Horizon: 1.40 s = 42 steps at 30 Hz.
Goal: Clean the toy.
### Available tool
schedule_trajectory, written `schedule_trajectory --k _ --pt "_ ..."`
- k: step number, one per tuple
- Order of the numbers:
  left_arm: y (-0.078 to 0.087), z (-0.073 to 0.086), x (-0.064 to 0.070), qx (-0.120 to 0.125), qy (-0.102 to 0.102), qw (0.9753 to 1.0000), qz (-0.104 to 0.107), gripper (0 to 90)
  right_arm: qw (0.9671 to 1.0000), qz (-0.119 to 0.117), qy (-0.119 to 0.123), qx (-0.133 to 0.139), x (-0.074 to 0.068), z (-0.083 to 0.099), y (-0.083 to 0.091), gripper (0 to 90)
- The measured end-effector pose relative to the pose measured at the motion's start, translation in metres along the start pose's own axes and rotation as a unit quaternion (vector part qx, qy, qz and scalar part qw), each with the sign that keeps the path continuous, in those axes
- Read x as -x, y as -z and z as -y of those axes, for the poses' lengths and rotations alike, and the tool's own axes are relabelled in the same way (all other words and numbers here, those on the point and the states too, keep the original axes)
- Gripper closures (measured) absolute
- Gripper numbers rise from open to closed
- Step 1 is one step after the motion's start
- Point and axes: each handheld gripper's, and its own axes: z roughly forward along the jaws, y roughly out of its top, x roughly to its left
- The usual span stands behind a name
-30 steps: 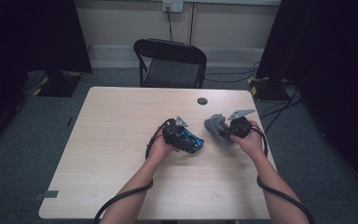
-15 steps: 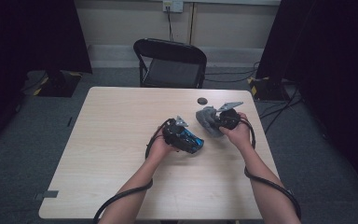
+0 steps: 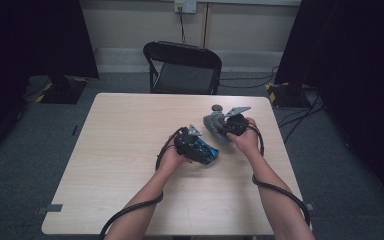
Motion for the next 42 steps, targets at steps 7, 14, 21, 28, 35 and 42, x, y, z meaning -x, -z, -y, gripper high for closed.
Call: schedule_trajectory --k 7,14,21,28,35,42 --pt "0.000 0.000 0.000 0.001 0.001 1.0000 0.000 0.0 0.9999 0.005 0.013 -0.007 -0.007 -0.005 -0.019 78.4" --pt "0.000 0.000 0.000 0.001 -0.001 1.0000 0.001 0.0 0.9992 -0.004 0.038 -0.015 -0.022 -0.008 -0.041 78.2" --pt "0.000 0.000 -0.001 0.001 -0.002 1.0000 0.001 0.0 0.9985 -0.032 0.041 -0.017 -0.031 -0.009 -0.050 78.2" --pt "0.000 0.000 -0.001 0.002 -0.002 1.0000 0.001 0.0 0.9980 -0.039 0.046 -0.018 -0.034 -0.007 -0.049 78.3" --pt "0.000 0.000 -0.001 0.001 -0.003 1.0000 0.002 0.0 0.9978 -0.045 0.048 -0.013 -0.033 -0.003 -0.045 78.3" --pt "0.000 0.000 -0.001 0.000 -0.003 1.0000 0.002 0.0 0.9970 -0.052 0.056 -0.014 -0.031 0.000 -0.041 78.3"
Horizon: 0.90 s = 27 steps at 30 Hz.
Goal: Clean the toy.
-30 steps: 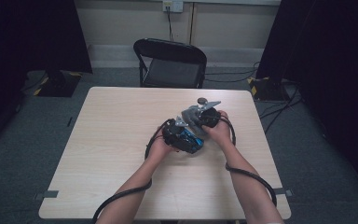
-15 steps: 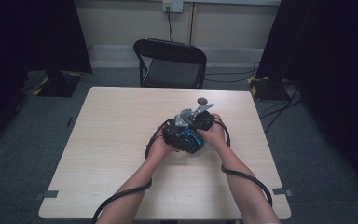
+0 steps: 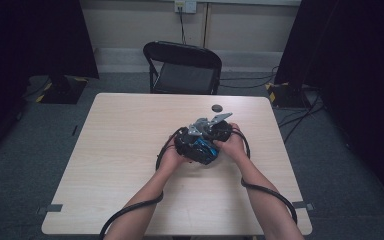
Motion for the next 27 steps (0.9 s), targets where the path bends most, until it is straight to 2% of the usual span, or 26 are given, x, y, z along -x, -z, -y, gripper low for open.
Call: schedule_trajectory --k 17,27 --pt "0.000 -0.001 0.000 -0.004 -0.001 1.0000 0.000 0.0 0.9998 -0.020 -0.003 0.002 0.003 0.016 0.015 78.3" --pt "0.000 -0.001 0.001 -0.003 0.000 1.0000 0.000 0.0 0.9997 -0.023 -0.005 0.006 0.002 0.027 0.025 78.3"
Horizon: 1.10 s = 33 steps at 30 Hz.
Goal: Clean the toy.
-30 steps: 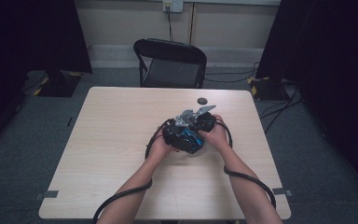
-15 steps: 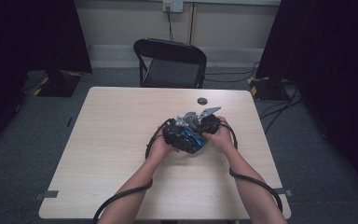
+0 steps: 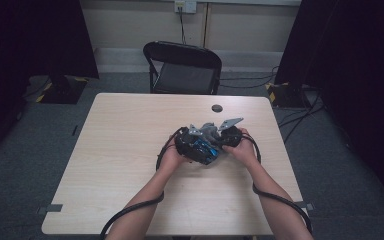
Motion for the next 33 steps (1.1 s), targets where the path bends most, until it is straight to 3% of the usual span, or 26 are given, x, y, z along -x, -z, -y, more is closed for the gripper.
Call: schedule_trajectory --k 12,33 --pt "0.000 -0.001 0.000 -0.005 -0.002 1.0000 0.000 0.0 0.9999 0.004 0.001 -0.009 -0.005 0.009 0.012 78.3" --pt "0.000 0.000 0.000 -0.001 -0.004 1.0000 0.000 0.0 0.9995 -0.007 -0.026 -0.015 -0.011 0.031 0.037 78.4"
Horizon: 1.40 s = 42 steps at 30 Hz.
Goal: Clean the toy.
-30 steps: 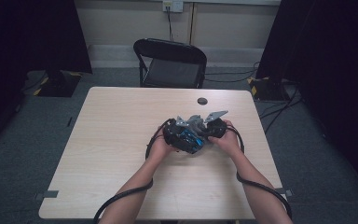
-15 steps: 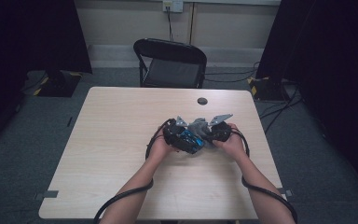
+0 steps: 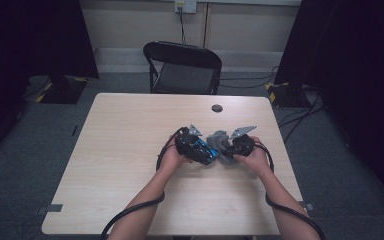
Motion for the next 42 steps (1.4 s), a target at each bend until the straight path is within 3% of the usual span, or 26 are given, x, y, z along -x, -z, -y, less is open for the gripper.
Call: schedule_trajectory --k 8,15,21,35,42 --pt "0.000 -0.001 0.000 -0.001 0.001 1.0000 -0.001 0.1 0.9999 -0.005 -0.014 -0.002 0.001 0.011 0.012 78.4" --pt "0.000 -0.001 0.000 -0.003 0.001 1.0000 -0.001 0.1 0.9994 0.026 -0.022 -0.003 0.012 0.017 0.032 78.3" --pt "0.000 -0.001 0.000 -0.003 0.002 1.0000 0.000 0.1 0.9983 0.047 -0.030 0.018 0.021 0.009 0.042 78.3" --pt "0.000 0.000 0.000 0.001 0.000 1.0000 0.000 0.1 0.9972 0.062 -0.026 0.035 0.030 -0.031 0.013 78.1" --pt "0.000 -0.001 0.000 -0.001 0.001 1.0000 -0.001 0.0 0.9970 0.069 -0.018 0.028 0.035 -0.041 -0.001 78.1"
